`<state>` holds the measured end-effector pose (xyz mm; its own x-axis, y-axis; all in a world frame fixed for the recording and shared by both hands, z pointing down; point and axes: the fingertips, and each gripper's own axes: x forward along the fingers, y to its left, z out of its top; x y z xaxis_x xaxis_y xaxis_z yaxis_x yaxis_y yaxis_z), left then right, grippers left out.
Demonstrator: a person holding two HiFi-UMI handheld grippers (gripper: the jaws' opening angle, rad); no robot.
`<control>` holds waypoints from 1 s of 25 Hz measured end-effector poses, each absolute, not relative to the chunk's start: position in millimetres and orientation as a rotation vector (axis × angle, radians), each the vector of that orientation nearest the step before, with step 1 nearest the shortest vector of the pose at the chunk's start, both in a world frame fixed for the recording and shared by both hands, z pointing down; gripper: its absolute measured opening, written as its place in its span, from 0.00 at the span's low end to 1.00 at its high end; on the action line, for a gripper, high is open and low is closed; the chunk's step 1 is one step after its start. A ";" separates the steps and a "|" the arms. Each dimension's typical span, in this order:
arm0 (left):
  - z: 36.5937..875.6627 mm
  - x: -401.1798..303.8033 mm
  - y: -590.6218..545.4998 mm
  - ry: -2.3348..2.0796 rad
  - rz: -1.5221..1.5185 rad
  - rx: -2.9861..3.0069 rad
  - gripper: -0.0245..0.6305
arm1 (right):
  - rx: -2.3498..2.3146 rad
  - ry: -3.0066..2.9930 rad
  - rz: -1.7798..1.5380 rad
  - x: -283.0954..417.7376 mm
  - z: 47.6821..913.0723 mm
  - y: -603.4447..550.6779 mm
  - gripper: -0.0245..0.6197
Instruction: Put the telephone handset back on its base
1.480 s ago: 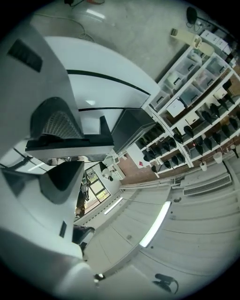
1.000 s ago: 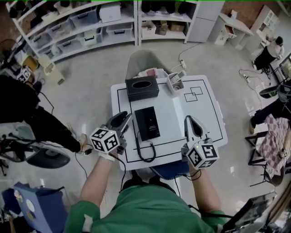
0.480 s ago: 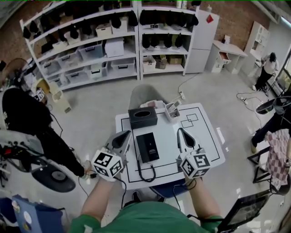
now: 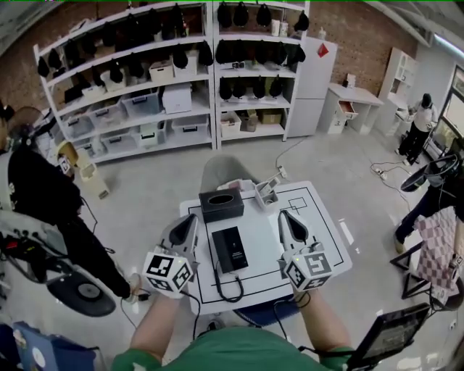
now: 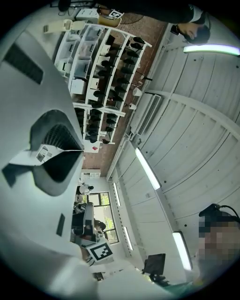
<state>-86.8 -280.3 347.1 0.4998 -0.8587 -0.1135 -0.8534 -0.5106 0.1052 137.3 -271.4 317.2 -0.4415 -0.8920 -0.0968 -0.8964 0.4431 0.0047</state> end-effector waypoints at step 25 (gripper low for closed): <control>351.3 -76.0 -300.1 -1.531 -0.237 2.687 0.07 | -1.671 2.550 0.151 154.3 301.8 -276.4 0.07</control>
<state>-76.0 -300.1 351.3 0.5012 -0.8580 -0.1126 -0.8519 -0.5121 0.1097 154.3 -276.4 301.8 -0.3979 -0.9084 -0.1282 -0.9172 0.3970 0.0338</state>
